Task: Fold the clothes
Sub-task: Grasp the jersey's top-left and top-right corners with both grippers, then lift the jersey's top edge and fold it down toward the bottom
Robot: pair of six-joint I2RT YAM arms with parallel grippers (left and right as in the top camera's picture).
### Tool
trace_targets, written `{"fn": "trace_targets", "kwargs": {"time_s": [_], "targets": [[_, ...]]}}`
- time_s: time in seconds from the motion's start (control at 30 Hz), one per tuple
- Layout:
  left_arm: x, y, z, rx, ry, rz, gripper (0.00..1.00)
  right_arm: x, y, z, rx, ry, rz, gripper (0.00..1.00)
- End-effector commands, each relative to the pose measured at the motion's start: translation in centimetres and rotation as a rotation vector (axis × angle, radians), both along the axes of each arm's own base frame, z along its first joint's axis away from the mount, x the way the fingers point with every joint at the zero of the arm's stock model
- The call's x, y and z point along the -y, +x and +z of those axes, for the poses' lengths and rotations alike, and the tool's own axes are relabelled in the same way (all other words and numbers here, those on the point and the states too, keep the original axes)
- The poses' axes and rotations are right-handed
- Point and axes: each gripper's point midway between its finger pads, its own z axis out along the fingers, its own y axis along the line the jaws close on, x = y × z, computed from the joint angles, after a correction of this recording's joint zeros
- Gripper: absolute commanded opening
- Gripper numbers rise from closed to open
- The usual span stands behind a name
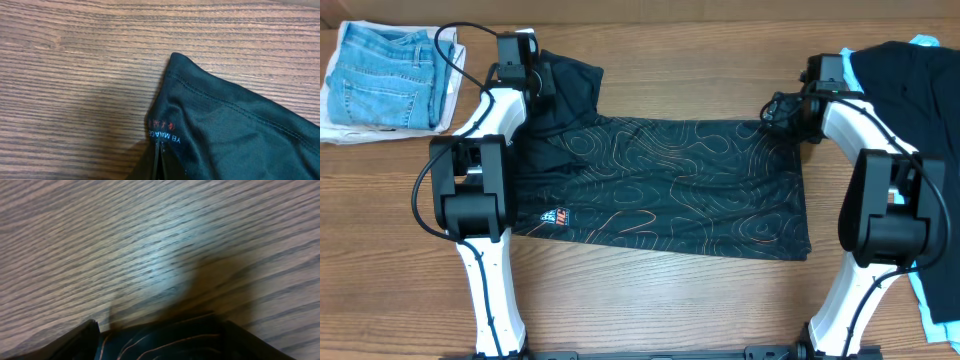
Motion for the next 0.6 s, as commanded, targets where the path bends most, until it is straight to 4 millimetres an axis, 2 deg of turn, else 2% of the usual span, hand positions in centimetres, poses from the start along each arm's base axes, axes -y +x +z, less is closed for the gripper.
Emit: {"fn": "trace_targets", "kwargs": {"time_s": [0.0,0.07,0.1,0.13,0.17,0.23,0.43,0.57], "targets": [[0.5,0.1,-0.4,-0.005,-0.008,-0.001,0.04,1.0,-0.5,-1.4,-0.039,-0.050,-0.023,0.78],[0.5,0.1,-0.4,-0.005,-0.008,-0.002,0.07,1.2,-0.6,-1.4,-0.042,-0.062,-0.029,0.71],[0.5,0.1,-0.4,-0.005,-0.008,-0.001,0.15,1.3,-0.6,-1.4,-0.044,-0.068,-0.031,0.63],[0.5,0.1,-0.4,-0.005,-0.008,-0.001,0.17,1.4,-0.6,-1.4,-0.045,-0.072,-0.033,0.57],[0.5,0.1,-0.4,-0.004,-0.008,-0.001,0.15,1.4,-0.6,-1.4,-0.044,-0.072,-0.032,0.52],[0.5,0.1,-0.4,-0.004,-0.007,-0.002,0.04,1.4,-0.6,-1.4,-0.044,-0.071,-0.034,0.41],[0.6,0.4,0.4,0.016,0.036,-0.051,0.04,1.6,-0.7,-1.4,-0.049,-0.063,-0.080,0.05],[1.3,0.6,3.6,0.062,0.007,-0.084,0.04,1.7,-0.7,-0.8,-0.061,-0.060,-0.103,0.04]]}}
